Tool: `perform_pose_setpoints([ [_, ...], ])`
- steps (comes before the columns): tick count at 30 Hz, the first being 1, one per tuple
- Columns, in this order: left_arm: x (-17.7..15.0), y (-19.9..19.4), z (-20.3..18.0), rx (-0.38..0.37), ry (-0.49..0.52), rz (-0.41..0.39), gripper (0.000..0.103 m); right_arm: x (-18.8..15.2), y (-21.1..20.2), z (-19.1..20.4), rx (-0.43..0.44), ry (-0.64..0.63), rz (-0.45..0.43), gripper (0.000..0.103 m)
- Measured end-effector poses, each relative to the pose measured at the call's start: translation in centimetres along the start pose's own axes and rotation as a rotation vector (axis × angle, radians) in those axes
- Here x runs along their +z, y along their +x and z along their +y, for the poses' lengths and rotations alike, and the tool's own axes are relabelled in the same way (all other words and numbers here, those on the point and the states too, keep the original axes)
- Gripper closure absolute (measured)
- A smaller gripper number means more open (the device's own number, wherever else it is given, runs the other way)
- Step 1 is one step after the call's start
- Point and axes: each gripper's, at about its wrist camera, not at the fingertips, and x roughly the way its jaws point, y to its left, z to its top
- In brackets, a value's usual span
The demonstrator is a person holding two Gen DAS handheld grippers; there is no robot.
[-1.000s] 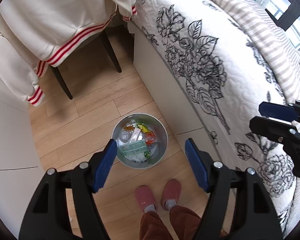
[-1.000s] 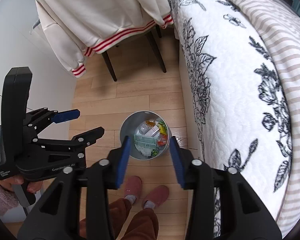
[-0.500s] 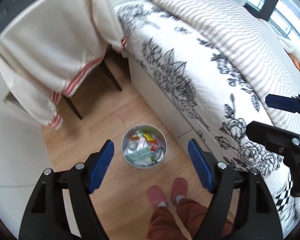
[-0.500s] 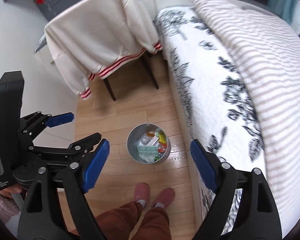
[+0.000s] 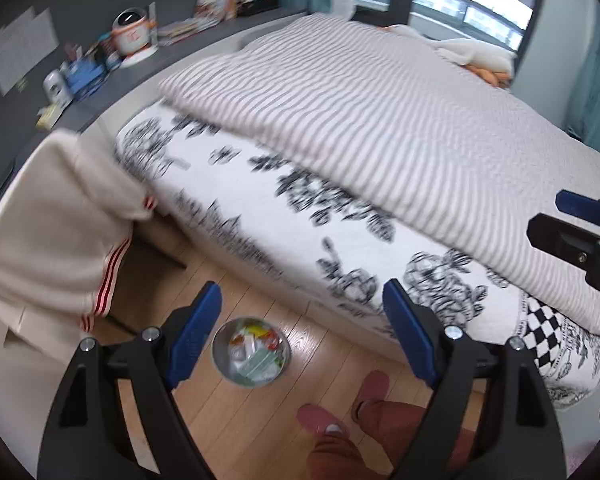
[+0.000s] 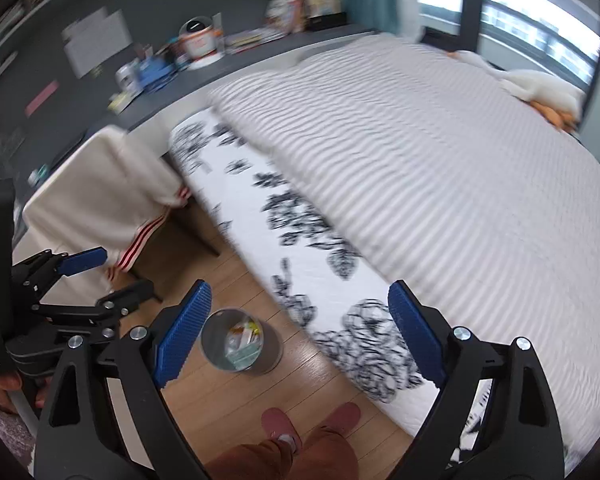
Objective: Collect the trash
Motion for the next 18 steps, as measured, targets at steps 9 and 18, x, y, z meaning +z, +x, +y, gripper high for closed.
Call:
perform_pose_setpoints([
  [9, 6.3, -2.0, -10.8, -0.070, 0.133, -0.080, 0.020, 0.1, -6.1, -11.4, -0.166, 0.186, -0.088, 0.016],
  [18, 10.4, -1.6, -20.3, -0.115, 0.120, -0.103, 0.019, 0.5, -9.2, -19.8, -0.197, 0.180, -0.122, 0.016],
])
